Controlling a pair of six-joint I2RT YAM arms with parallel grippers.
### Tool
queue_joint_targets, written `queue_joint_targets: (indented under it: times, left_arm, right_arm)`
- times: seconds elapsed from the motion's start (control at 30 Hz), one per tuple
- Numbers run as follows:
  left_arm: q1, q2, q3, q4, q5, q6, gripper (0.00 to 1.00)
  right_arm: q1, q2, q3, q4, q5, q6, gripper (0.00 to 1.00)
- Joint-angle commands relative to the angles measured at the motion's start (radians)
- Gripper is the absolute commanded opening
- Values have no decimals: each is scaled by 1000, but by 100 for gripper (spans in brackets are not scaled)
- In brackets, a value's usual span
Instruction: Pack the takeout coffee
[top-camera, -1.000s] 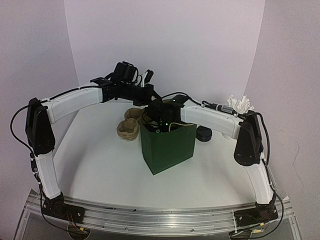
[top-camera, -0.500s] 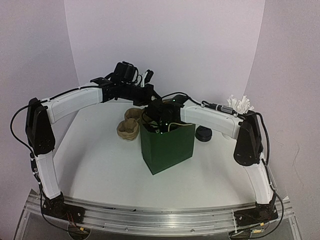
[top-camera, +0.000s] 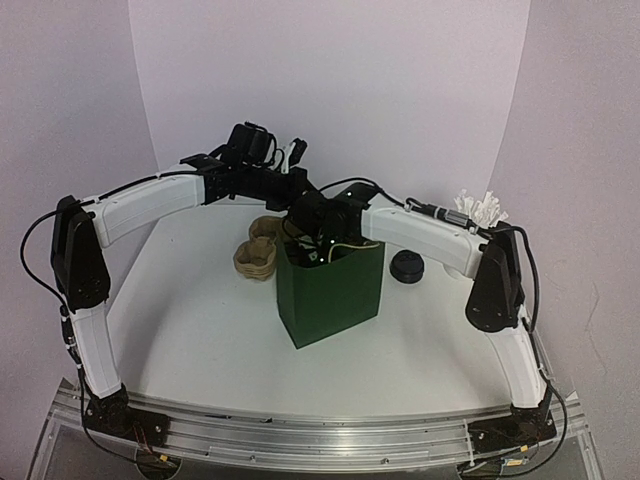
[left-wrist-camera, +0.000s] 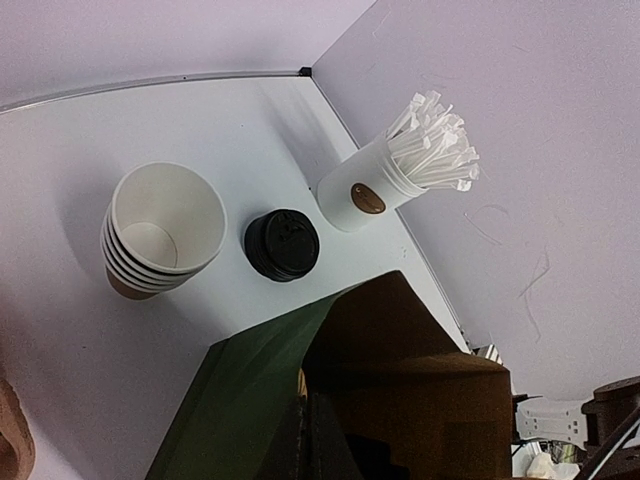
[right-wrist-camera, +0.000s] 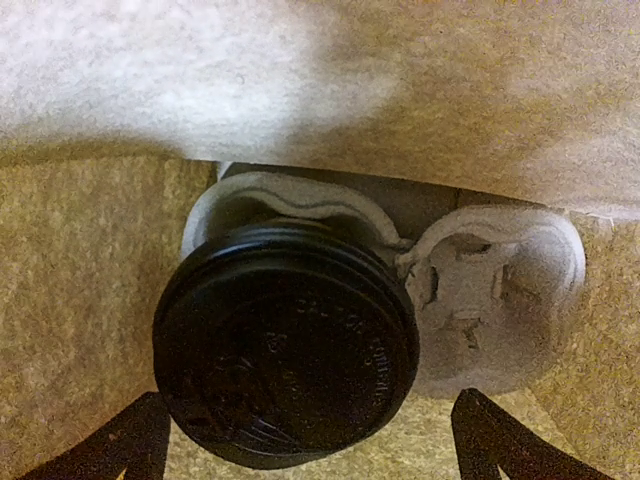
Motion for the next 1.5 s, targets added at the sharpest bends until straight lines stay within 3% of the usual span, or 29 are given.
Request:
queue_joint_targets:
  times: [0.0,1.47]
  left_arm:
    - [-3,-29,40,-8,-12,22,0]
    - [-2,-95,-53,32,-98,-11,0]
  right_arm:
    - [9,-79,41,-15,1,-11,98]
    - [-33,-327,32,-5,115,45,98]
